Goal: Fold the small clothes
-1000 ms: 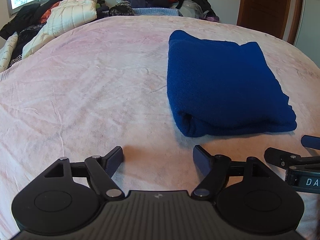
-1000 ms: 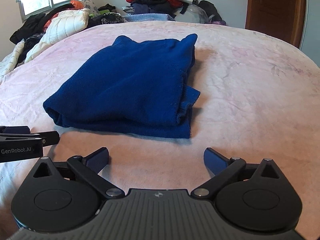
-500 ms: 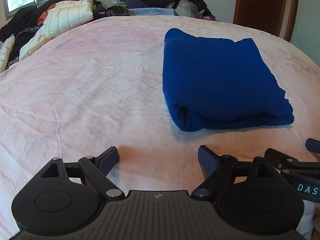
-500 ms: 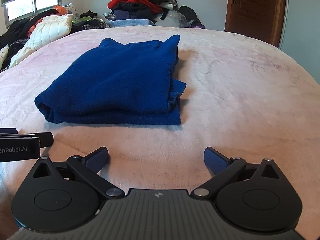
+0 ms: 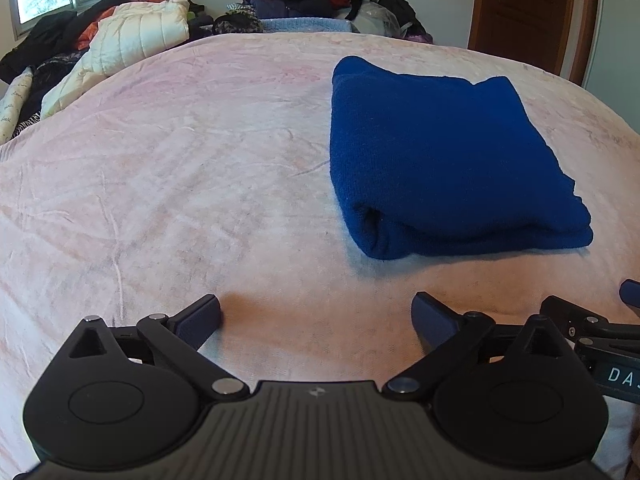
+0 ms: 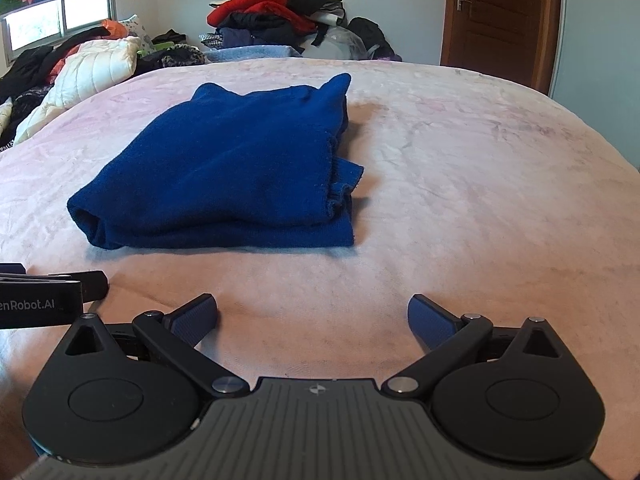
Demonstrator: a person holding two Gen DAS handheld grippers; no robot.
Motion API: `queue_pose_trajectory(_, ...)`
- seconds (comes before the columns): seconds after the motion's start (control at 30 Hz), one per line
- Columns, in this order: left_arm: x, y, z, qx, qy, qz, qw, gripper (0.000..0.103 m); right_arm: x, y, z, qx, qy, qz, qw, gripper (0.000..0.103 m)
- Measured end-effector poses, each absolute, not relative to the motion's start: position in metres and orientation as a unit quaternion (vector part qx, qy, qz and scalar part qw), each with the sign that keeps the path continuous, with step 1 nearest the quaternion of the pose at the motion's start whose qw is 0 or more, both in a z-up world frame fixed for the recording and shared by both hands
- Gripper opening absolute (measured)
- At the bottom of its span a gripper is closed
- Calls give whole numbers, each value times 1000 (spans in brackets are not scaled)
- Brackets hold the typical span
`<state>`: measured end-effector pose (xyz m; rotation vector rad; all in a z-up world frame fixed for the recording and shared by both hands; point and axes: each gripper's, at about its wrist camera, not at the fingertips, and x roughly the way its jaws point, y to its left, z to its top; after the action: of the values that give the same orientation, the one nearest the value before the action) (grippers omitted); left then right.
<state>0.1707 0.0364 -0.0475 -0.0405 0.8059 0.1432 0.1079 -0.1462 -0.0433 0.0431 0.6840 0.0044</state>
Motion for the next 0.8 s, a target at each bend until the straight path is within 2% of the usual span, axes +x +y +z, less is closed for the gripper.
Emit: queue_pose_trajectory(0.8,173,37,-46,-23,399,72,914,103,120,-148,-45,15,333,-7,943,102)
